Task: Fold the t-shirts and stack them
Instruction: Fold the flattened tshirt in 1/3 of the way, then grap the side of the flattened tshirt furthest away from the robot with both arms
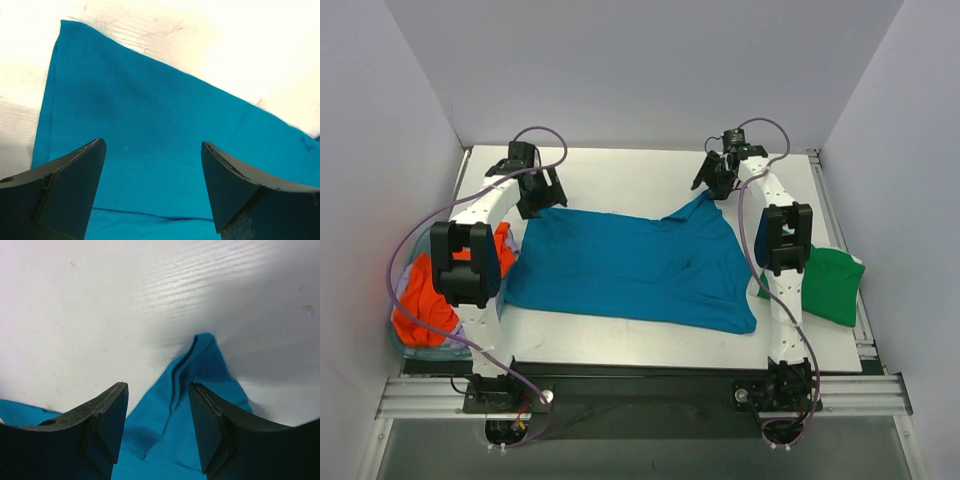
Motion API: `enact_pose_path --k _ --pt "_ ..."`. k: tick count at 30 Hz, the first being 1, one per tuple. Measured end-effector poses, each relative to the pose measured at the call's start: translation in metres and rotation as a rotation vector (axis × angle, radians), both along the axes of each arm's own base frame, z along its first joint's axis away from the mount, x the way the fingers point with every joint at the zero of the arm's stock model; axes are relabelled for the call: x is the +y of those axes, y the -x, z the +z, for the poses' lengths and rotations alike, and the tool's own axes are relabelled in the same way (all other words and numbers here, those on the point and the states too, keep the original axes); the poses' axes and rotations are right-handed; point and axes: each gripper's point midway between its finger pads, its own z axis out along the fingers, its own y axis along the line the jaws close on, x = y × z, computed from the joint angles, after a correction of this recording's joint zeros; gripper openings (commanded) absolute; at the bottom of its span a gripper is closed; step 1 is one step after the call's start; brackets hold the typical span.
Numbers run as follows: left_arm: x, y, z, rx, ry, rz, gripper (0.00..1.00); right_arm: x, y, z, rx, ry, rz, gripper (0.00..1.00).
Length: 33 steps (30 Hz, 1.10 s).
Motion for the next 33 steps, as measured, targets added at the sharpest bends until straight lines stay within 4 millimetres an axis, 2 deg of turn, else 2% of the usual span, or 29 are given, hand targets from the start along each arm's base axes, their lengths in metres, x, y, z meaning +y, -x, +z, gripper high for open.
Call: enact_pose_path --k 6,10,13,14,19,23,30,33 --pt "0.008 0.000 -0.010 0.034 -0.014 -0.002 0.88 0.008 -0.010 -0.011 -0.014 0.011 -0.026 0.47" --pt "0.011 -0.003 -0.010 0.037 -0.020 -0.006 0.88 0.006 -0.010 -0.016 -0.009 0.035 -0.044 0.45" --pt "0.013 -0.009 -0.009 0.028 -0.024 -0.009 0.88 0.002 -0.013 -0.016 -0.019 0.054 -0.058 0.40" --pt "0.014 -0.010 -0.009 0.027 -0.025 -0.009 0.88 0.001 -0.014 -0.016 -0.021 0.060 -0.062 0.35" --pt "0.020 -0.017 -0.011 0.032 -0.047 -0.011 0.88 -0.003 -0.017 -0.013 -0.034 0.079 -0.075 0.22" --pt "0.029 -0.026 -0.014 0.036 -0.081 -0.001 0.88 -0.004 -0.019 -0.011 -0.043 0.085 -0.079 0.00" --pt "0.052 -0.049 -0.023 0.039 -0.170 0.043 0.86 -0.014 -0.021 -0.012 -0.043 0.099 -0.105 0.00" --pt "0.059 -0.053 -0.031 0.052 -0.198 0.058 0.81 -0.021 -0.023 -0.012 -0.043 0.103 -0.122 0.00"
